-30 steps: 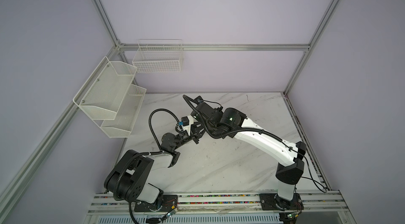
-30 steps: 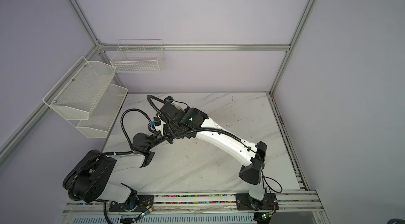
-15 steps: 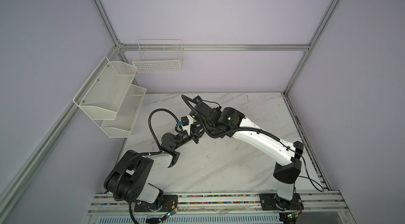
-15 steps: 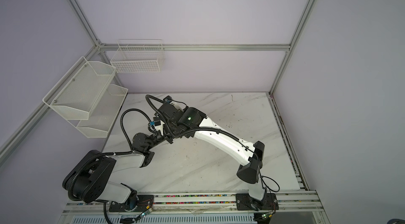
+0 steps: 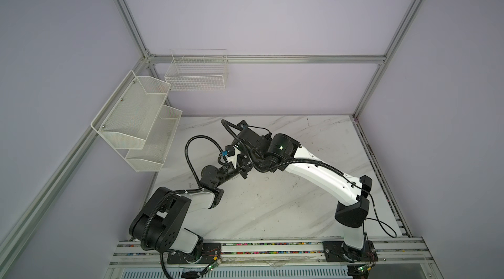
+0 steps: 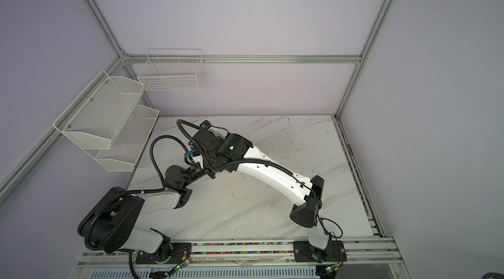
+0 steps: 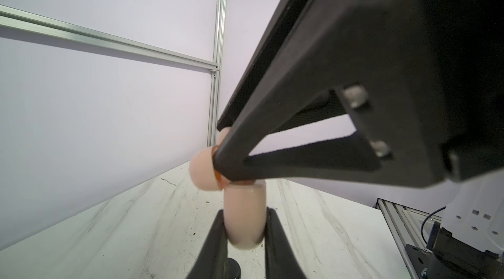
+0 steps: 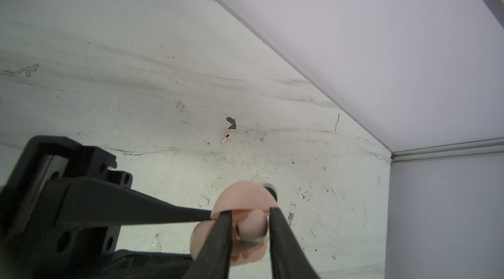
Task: Insert wireless bluetooth earbuds into charging case
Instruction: Insert the wireless bluetooth earbud into the charging case.
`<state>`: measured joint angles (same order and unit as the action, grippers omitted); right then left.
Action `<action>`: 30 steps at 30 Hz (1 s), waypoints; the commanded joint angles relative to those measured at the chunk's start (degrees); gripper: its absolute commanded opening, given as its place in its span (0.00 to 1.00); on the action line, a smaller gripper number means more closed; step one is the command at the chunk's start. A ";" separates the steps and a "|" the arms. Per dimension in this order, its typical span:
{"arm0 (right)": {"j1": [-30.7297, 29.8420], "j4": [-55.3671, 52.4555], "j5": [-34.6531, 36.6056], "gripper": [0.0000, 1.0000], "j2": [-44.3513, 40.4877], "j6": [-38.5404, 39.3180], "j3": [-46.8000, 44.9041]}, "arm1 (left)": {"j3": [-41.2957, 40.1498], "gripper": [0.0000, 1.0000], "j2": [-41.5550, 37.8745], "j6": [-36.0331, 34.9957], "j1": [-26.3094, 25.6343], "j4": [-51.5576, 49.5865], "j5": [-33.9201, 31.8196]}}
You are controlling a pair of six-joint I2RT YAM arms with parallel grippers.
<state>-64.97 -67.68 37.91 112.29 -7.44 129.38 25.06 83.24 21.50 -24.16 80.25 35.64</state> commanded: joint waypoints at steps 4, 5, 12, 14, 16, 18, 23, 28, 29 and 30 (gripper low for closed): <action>-1.12 -3.33 -0.83 0.38 1.95 -1.39 4.49 | 2.74 0.00 -3.99 -1.02 -0.53 5.81 0.06; -1.19 -3.25 -0.82 0.38 1.97 -1.37 4.93 | 2.78 0.00 -4.05 -1.01 -0.53 5.84 0.05; -1.37 -3.03 -1.60 0.42 1.72 -1.70 7.74 | 2.46 0.00 -4.14 -1.19 -0.53 5.82 -0.17; -1.34 -2.84 -2.42 0.44 1.45 -1.73 9.89 | 2.39 0.00 -4.06 -1.28 -0.53 5.82 -0.22; -1.49 -2.53 -3.08 0.46 0.87 -1.71 11.14 | 2.27 0.00 -3.96 -1.33 -0.55 5.80 -0.34; -1.56 -1.87 -3.67 0.50 -0.08 -1.83 11.04 | 2.15 0.00 -3.92 -1.28 -0.53 5.80 -0.35; -1.56 -0.65 -3.88 0.53 -1.69 -1.61 10.20 | 2.20 0.00 -4.05 -1.19 -0.53 5.81 -0.24; -1.34 0.88 -7.29 0.51 -6.92 -1.53 7.76 | 1.86 0.00 -4.47 -0.09 -0.67 5.83 0.77; -0.99 2.56 -9.93 0.51 -9.05 -1.36 5.97 | 1.60 0.00 -4.79 0.03 -0.63 5.86 1.05; -0.65 4.89 -12.13 0.51 -11.49 -1.38 3.52 | 1.20 0.00 -5.05 -0.01 -0.70 5.83 0.98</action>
<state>-66.06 -67.00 30.87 108.27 -8.32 135.70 25.06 80.16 21.54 -24.53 81.78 35.64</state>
